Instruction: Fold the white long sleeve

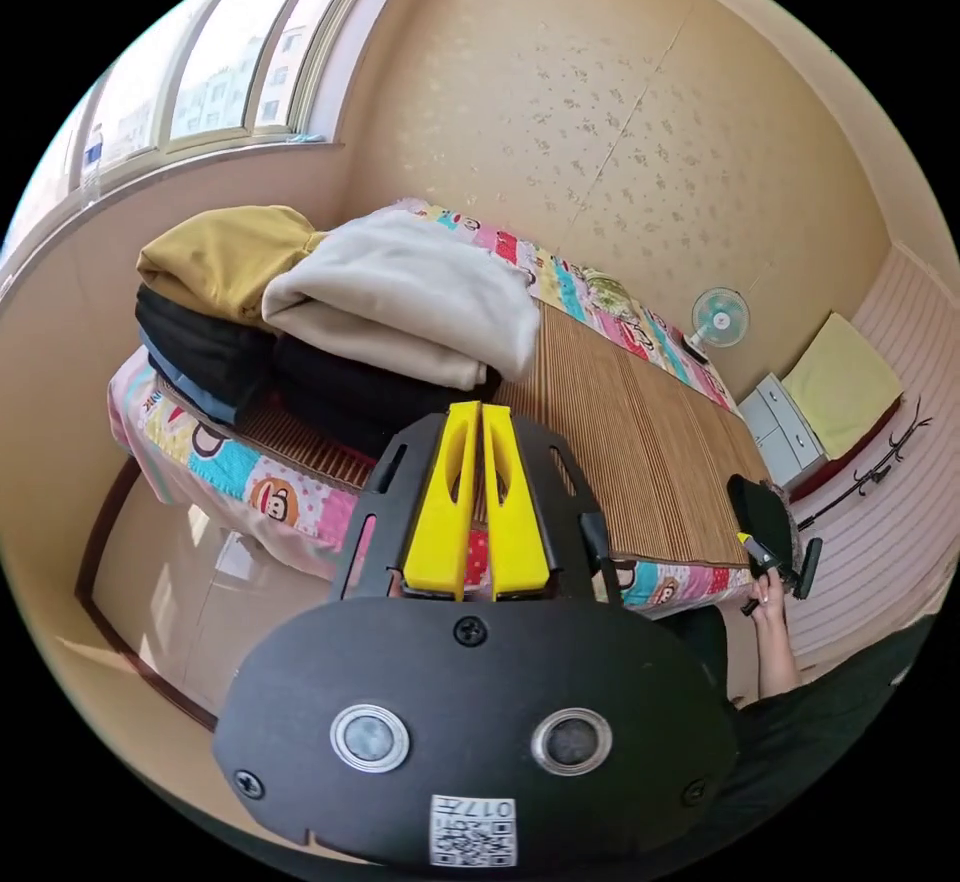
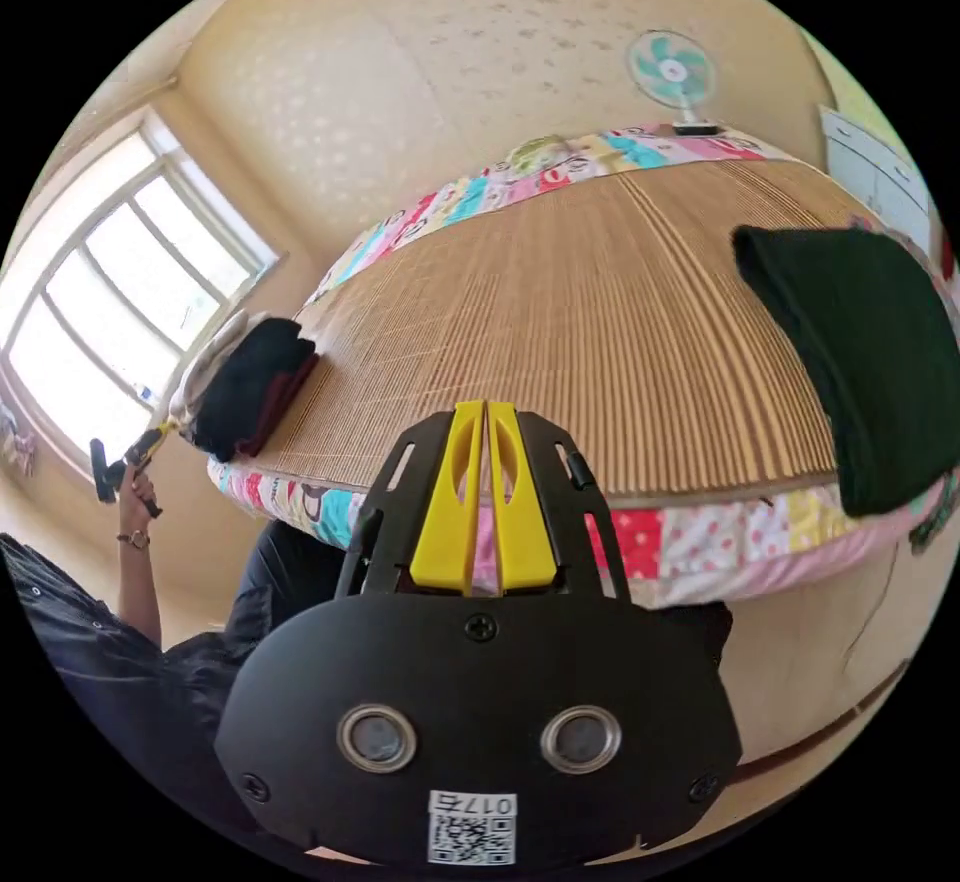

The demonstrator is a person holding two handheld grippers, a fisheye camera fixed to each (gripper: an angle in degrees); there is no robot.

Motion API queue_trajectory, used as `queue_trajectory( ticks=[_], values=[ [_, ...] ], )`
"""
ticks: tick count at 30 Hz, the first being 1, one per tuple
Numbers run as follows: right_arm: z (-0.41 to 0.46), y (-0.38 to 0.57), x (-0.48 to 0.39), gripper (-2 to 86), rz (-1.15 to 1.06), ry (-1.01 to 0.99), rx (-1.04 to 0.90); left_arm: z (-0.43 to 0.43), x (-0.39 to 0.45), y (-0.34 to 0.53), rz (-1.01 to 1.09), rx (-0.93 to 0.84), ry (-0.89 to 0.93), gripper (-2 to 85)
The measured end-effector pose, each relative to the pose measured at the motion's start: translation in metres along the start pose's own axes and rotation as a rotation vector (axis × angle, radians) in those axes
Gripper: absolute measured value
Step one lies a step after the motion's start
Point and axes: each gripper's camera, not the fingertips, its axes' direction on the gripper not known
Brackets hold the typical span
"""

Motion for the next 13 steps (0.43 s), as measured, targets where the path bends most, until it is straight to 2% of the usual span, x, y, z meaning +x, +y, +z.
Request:
queue_trajectory(
  ticks=[3, 6, 9, 13],
  values=[
    [-0.069, 0.051, 0.046, 0.6, 0.123, 0.141, 0.166, 0.038, 0.023, 0.016, 0.059, -0.037, 0.114, -0.9],
    [-0.119, 0.074, 0.070, 0.5, 0.228, 0.280, 0.236, 0.074, 0.053, -0.001, 0.168, -0.116, 0.217, -0.9],
    [-0.156, 0.082, 0.085, 0.7, 0.302, 0.329, 0.323, 0.080, 0.078, -0.019, 0.238, -0.068, 0.321, -0.9],
    [-0.170, 0.090, 0.104, 1.4, 0.404, 0.294, 0.380, 0.083, 0.110, -0.022, 0.313, -0.027, 0.429, -0.9]
  ],
)
